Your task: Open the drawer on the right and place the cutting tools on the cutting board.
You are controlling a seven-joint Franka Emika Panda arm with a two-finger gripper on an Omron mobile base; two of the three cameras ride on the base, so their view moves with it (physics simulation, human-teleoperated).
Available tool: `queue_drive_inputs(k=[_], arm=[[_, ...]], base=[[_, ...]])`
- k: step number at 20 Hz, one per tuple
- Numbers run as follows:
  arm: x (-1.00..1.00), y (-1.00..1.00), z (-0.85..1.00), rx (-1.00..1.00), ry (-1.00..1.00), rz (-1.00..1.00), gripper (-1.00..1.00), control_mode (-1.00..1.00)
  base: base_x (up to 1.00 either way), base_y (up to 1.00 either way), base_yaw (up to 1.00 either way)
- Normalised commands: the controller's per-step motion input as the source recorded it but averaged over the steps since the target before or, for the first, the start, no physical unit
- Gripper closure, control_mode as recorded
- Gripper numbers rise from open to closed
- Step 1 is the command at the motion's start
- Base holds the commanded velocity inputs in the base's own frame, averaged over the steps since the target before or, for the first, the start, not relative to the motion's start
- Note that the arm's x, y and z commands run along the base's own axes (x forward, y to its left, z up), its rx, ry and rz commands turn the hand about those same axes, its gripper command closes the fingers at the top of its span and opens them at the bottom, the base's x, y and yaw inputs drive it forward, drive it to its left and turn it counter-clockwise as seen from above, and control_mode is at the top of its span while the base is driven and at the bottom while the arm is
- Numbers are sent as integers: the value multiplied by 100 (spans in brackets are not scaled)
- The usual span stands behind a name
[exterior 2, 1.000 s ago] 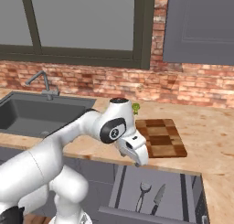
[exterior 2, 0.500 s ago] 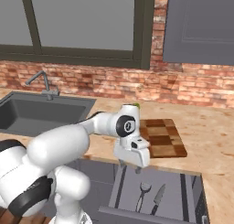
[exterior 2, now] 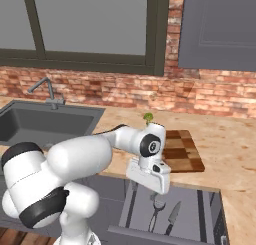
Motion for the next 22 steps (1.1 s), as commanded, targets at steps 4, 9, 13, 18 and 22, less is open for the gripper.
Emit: queue_drive_inputs(k=[4,9,13,18,22], arm=[[-1,0,-29,9,0,0,-100,-100],[0,0,-31,3,-2,0,-100,-100],[0,0,-28,0,-5,0,-100,-100],[-7,0,-30,0,-11,0,-100,-100],[-18,0,-27,0,-16,0,-100,-100]], base=[[0,0,0],[0,0,0],[0,0,0],[0,0,0],[0,0,0]])
